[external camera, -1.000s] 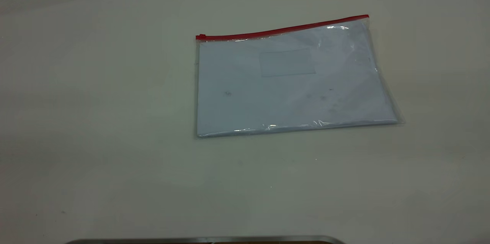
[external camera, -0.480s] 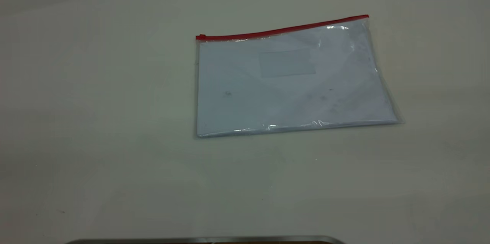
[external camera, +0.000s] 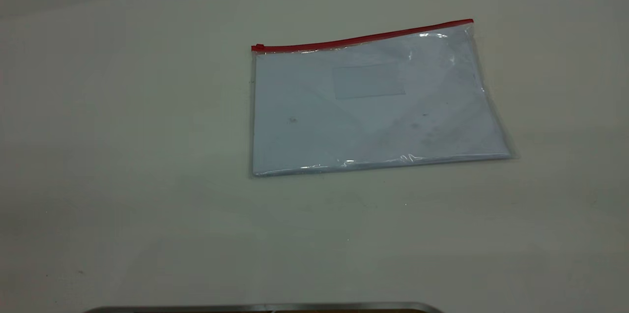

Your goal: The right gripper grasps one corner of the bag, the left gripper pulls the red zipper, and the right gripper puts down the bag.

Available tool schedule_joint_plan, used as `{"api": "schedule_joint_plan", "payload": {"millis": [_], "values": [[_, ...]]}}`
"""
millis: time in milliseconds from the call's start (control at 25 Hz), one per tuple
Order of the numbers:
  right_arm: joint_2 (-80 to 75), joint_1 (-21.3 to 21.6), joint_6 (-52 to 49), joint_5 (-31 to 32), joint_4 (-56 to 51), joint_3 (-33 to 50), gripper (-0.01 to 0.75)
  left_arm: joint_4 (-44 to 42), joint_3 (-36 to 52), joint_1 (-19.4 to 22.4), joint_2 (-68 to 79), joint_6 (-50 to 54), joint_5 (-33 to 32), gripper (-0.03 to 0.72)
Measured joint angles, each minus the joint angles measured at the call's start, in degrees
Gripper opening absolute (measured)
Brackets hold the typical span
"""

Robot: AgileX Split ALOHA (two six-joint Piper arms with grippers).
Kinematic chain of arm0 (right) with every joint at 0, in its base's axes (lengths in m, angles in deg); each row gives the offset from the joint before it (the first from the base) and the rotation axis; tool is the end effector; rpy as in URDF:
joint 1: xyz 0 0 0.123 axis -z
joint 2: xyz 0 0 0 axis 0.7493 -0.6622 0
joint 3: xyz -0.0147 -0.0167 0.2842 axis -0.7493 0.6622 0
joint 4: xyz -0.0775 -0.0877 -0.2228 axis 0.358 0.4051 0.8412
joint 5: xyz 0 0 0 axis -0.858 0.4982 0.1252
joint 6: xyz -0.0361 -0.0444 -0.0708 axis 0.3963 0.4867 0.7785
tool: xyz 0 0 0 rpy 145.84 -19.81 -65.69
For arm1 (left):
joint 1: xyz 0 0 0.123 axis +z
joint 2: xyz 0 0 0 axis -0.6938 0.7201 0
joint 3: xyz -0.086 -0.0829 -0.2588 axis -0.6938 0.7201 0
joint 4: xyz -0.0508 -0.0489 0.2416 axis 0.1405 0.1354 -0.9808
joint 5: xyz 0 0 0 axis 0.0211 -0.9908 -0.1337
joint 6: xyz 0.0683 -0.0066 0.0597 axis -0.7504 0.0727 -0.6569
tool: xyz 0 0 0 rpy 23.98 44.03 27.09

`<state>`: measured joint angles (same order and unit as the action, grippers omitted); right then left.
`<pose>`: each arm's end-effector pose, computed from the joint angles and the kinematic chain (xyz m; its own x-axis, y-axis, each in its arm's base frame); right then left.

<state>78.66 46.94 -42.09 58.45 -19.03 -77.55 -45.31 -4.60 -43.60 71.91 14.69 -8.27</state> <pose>-0.0087 0.0078 0.2667 -0.5147 -0.0370 -0.8566 -0.1155 0.9930 0.0265 -0.0096 0.0029 0.2675 -0.5148 -0.0246 -0.8570 -0.0447 0.9990 -0.0019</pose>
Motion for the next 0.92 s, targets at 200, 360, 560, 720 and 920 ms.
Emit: {"api": "schedule_joint_plan", "payload": {"millis": [200,360,560,720,920], "values": [[0.0,0.0,0.0,0.0,0.0,0.0,0.317,0.0,0.0,0.0,0.0,0.0,0.0,0.386],[0.0,0.0,0.0,0.0,0.0,0.0,0.317,0.0,0.0,0.0,0.0,0.0,0.0,0.386],[0.0,0.0,0.0,0.0,0.0,0.0,0.317,0.0,0.0,0.0,0.0,0.0,0.0,0.386],[0.0,0.0,0.0,0.0,0.0,0.0,0.317,0.0,0.0,0.0,0.0,0.0,0.0,0.386],[0.0,0.0,0.0,0.0,0.0,0.0,0.317,0.0,0.0,0.0,0.0,0.0,0.0,0.386]]}}
